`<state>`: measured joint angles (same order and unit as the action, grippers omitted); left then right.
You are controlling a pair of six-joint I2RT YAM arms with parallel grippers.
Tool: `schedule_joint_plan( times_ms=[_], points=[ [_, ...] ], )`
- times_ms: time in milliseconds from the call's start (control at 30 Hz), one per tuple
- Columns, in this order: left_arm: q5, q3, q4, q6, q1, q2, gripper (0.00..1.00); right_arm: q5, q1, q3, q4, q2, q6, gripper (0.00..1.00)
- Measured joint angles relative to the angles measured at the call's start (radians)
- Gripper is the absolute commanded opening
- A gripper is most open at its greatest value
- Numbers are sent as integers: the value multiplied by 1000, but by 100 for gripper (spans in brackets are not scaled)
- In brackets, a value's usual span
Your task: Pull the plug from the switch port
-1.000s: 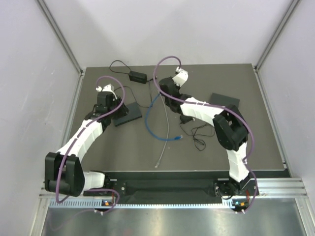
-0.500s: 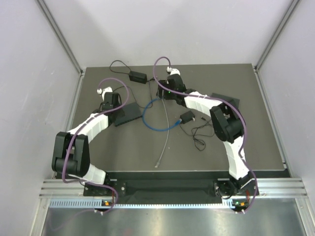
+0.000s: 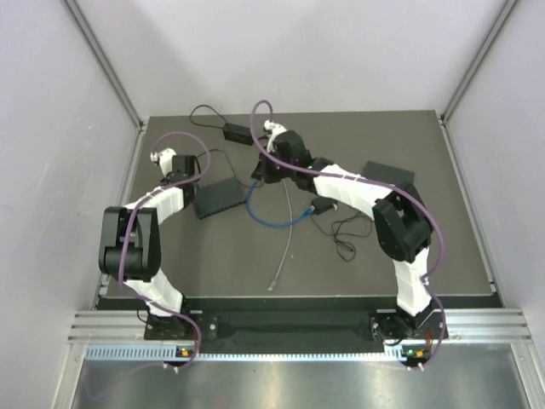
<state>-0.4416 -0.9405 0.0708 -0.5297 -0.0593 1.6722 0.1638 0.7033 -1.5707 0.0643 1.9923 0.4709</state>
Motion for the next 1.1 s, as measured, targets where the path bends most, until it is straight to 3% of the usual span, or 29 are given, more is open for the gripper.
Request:
schedule_joint_plan(
  times_ms=[267,567,933,1100],
  points=[
    [5,-71,-30,12,29,76,0,121,69,-1,-8,146,77,0],
    [172,-185,-32,61,51,190,0,134,73,-16,-14,233,135,0],
    [316,-203,69,71,92,192,0,108,91,-131,-42,350,185,0],
    [352,-153,36,45,103,170,0,110,94,-228,-16,409,175,0]
  ],
)
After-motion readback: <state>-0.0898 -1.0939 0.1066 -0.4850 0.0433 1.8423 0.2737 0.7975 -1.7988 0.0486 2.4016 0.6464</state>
